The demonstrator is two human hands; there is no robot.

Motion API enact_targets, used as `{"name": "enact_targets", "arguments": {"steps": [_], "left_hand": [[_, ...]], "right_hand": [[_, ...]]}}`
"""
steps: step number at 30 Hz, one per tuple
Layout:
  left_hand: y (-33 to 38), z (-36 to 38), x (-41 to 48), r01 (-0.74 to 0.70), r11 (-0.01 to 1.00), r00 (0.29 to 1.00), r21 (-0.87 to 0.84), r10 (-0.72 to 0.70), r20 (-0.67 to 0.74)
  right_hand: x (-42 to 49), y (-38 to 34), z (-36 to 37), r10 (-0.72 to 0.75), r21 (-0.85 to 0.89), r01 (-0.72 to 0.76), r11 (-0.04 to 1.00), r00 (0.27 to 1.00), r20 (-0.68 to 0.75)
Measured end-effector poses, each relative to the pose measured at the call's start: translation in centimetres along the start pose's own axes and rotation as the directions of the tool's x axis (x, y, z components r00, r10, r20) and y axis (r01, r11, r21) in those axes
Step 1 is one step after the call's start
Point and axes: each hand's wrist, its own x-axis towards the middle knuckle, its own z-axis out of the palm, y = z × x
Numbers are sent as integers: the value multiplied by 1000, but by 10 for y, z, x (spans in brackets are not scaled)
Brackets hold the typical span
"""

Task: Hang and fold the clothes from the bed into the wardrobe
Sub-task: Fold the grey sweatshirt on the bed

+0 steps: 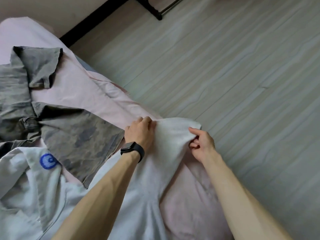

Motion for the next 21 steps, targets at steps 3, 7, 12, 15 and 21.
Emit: {"name": "enact_targets", "arguments": {"steps": [3, 7, 12, 15, 21], "left_hand": [[-1, 4, 1, -38, 954, 999, 298, 39, 4], [2, 11, 3, 3, 918, 978, 396, -86, 192], [29, 22, 24, -159, 919, 962, 361, 63, 265], [46, 35, 38, -157, 930, 940, 332, 38, 339], [53, 44, 75, -128, 951, 963, 282, 50, 267]], "right_hand": [[7, 12, 4, -335, -397, 281, 874, 939, -73], [15, 32, 7, -184, -447, 157, 881, 983, -16], [36, 32, 1, -102, -611, -4, 792, 985, -140], [47, 24, 5, -18, -642, -94, 761, 986, -166], [75, -3, -4, 87, -216, -156, 964, 951, -296]]}}
